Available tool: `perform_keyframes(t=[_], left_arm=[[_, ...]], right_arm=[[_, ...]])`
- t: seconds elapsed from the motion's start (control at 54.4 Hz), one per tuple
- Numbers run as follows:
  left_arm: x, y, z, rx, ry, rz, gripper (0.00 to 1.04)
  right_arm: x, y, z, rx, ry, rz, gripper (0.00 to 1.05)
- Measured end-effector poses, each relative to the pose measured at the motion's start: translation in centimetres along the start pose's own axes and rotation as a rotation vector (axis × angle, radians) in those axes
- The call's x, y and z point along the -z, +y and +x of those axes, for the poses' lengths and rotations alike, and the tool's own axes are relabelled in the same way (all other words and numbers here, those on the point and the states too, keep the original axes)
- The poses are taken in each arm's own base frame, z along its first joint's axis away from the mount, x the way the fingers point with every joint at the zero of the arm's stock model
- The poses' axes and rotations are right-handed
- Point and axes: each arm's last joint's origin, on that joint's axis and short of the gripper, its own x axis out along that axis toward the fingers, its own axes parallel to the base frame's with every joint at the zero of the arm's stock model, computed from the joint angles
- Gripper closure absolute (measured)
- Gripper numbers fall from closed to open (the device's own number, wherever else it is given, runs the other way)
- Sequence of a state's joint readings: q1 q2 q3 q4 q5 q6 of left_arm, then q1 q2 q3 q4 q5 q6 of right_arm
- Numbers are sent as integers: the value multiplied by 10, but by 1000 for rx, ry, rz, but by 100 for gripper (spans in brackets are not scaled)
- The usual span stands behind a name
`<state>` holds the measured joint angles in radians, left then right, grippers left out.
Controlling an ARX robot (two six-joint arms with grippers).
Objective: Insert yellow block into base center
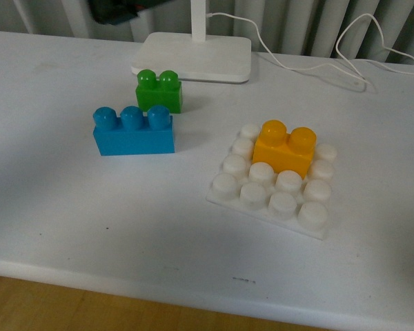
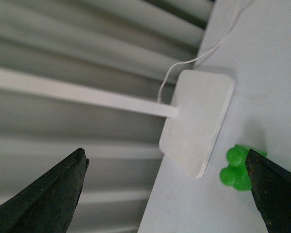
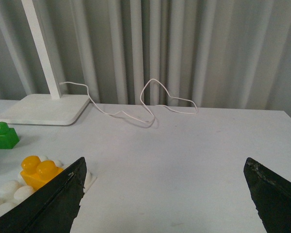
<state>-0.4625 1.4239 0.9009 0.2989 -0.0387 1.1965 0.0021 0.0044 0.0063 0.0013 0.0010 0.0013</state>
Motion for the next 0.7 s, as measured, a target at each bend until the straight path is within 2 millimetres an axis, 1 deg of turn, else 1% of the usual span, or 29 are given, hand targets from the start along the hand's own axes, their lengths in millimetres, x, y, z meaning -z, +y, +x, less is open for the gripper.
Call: perform_keyframes(t=[0.018, 0.074, 0.092, 0.166, 0.221, 0.258, 0.294, 0.349, 0.405, 0.423, 0.46, 0.497, 0.607, 0.625, 0.699], left_arm=[[2, 0, -4, -14, 5, -9, 6], [11, 0, -24, -106, 38, -71, 6], [12, -1, -27, -119, 43, -80, 6], [29, -6, -58, -287, 93, -184, 6], [38, -12, -77, -372, 122, -258, 6], [44, -17, -88, -413, 144, -311, 6], [53, -26, -105, -451, 176, -410, 6], [61, -36, -119, -450, 199, -497, 6], [70, -49, -135, -464, 216, -638, 6], [71, -50, -137, -466, 219, -649, 6], [74, -55, -144, -491, 214, -730, 6], [74, -55, -148, -516, 196, -780, 6], [72, -53, -151, -535, 157, -856, 7], [73, -53, -151, -529, 153, -863, 8], [76, -59, -153, -478, 119, -990, 20]], right_arm=[[0, 0, 0, 0, 0, 0, 9], [0, 0, 0, 0, 0, 0, 9], [0, 0, 0, 0, 0, 0, 9], [0, 0, 0, 0, 0, 0, 9], [0, 0, 0, 0, 0, 0, 9], [0, 0, 0, 0, 0, 0, 9], [0, 0, 0, 0, 0, 0, 9], [0, 0, 0, 0, 0, 0, 9], [0, 0, 0, 0, 0, 0, 9], [0, 0, 0, 0, 0, 0, 9], [0, 0, 0, 1, 0, 0, 9], [0, 0, 0, 0, 0, 0, 9], [0, 0, 0, -2, 0, 0, 9], [0, 0, 0, -2, 0, 0, 9], [0, 0, 0, -2, 0, 0, 9]])
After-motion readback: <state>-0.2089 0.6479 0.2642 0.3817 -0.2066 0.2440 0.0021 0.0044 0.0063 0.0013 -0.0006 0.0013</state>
